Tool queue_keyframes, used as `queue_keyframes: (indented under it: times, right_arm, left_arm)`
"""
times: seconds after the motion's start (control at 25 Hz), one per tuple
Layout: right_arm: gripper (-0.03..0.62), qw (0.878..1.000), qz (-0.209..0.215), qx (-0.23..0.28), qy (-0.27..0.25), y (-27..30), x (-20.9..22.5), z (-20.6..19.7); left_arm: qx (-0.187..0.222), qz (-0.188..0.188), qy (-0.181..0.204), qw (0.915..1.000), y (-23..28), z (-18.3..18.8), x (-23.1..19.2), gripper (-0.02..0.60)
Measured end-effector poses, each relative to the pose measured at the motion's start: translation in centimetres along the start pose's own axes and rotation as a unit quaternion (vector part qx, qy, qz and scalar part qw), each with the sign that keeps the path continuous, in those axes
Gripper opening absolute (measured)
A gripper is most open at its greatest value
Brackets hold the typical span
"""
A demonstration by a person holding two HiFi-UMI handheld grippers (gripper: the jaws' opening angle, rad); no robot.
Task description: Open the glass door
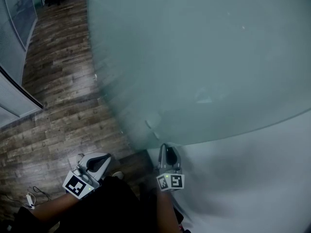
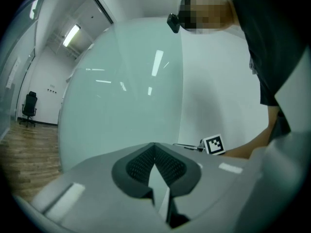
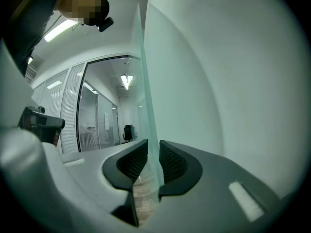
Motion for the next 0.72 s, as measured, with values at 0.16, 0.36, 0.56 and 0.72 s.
queue_keyframes:
  times: [0.16, 0.36, 0.56, 0.72]
  right_arm:
    - [0.078, 1.0, -0.016, -0.008, -0.001, 0.3, 0.3, 0.2]
    - [0.078, 0.998, -0.046, -0.02, -0.026, 0.3, 1.0, -0.1]
    - [0.081, 0.993, -0.11, -0.026, -0.035, -0.2, 1.2, -0.1]
    - [0.115, 0.987, -0.157, -0.027, -0.029, -1.0, 1.3, -0.6]
  left_arm:
    - [0.033, 0.04, -0.035, 0.998, -1.9, 0.5, -2.1, 0.0]
    - [0.03, 0.059, -0.045, 0.9968, -4.5, 0.3, -4.7, 0.0]
    - [0.033, 0.083, -0.034, 0.9954, -7.9, 1.3, -7.2, 0.0]
    - [0.028, 0.108, -0.042, 0.9929, -10.4, 0.4, -8.8, 0.0]
Point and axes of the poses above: the fingertips, and each gripper's own axes: y forward along the fingers, x to its right, z out of its top, the point moved 2 cm from there along -y, backward along the fingers, and after that the axes turned 2 degrees about -y, right-handed, at the moved point
